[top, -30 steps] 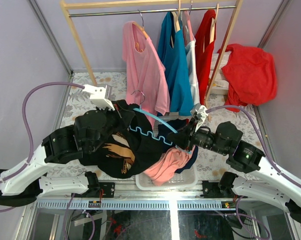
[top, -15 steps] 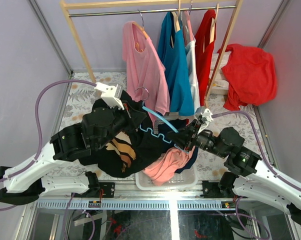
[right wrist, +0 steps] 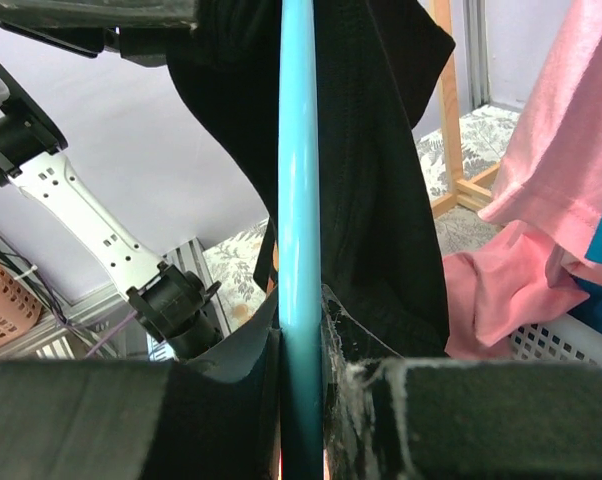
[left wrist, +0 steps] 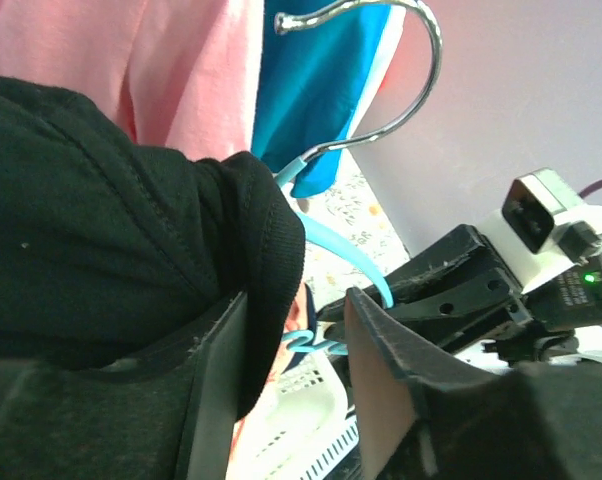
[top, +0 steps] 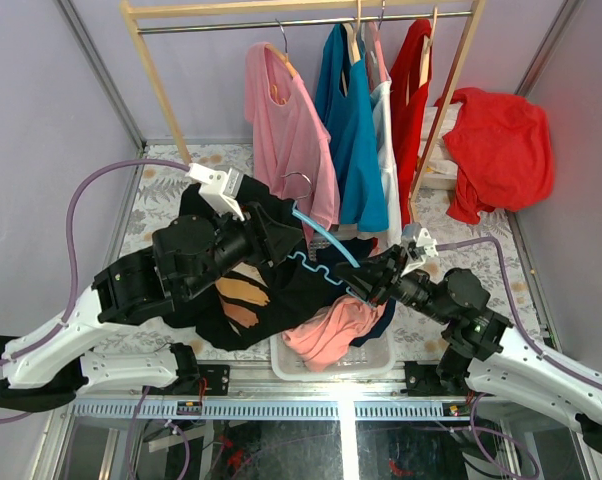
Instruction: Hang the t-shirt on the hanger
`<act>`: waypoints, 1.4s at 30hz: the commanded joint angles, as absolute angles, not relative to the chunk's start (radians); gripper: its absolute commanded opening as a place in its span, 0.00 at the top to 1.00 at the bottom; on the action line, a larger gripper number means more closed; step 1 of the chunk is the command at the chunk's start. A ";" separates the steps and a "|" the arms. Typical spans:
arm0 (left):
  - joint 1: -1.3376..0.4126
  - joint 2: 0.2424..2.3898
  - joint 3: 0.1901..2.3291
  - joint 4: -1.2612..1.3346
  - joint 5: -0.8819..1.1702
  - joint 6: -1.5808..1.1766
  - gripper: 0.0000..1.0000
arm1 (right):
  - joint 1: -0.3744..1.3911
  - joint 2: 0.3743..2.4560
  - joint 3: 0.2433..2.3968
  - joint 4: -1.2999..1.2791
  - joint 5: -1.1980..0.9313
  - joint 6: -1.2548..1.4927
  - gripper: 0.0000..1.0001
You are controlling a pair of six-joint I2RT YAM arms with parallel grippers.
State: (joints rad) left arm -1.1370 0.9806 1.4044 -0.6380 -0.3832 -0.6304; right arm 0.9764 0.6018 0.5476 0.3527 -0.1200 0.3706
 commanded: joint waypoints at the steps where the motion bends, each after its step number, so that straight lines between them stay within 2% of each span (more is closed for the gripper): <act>1: -1.140 0.974 1.448 -0.597 -0.307 -0.607 0.54 | 0.974 0.535 0.557 0.667 -0.039 0.374 1.00; 7: -1.141 0.964 1.513 -0.616 -0.268 -0.565 0.47 | 0.974 0.422 0.533 0.675 -0.003 0.336 1.00; 16: -1.141 0.924 1.610 -0.618 -0.198 -0.510 0.44 | 0.974 0.254 0.535 0.609 0.022 0.306 1.00; 32: -1.140 0.786 1.562 -0.683 -0.379 -0.477 0.42 | 0.975 0.030 0.832 0.208 -0.021 0.205 1.00; 42: -1.140 0.829 1.536 -0.665 -0.398 -0.465 0.38 | 0.974 0.146 0.785 0.239 -0.038 0.259 1.00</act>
State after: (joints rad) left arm -1.1378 0.8074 1.5608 -0.6746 -0.3740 -0.4942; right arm 0.9760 0.0807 0.7948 0.1509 -0.0204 0.2398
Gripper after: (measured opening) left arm 0.612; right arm 0.193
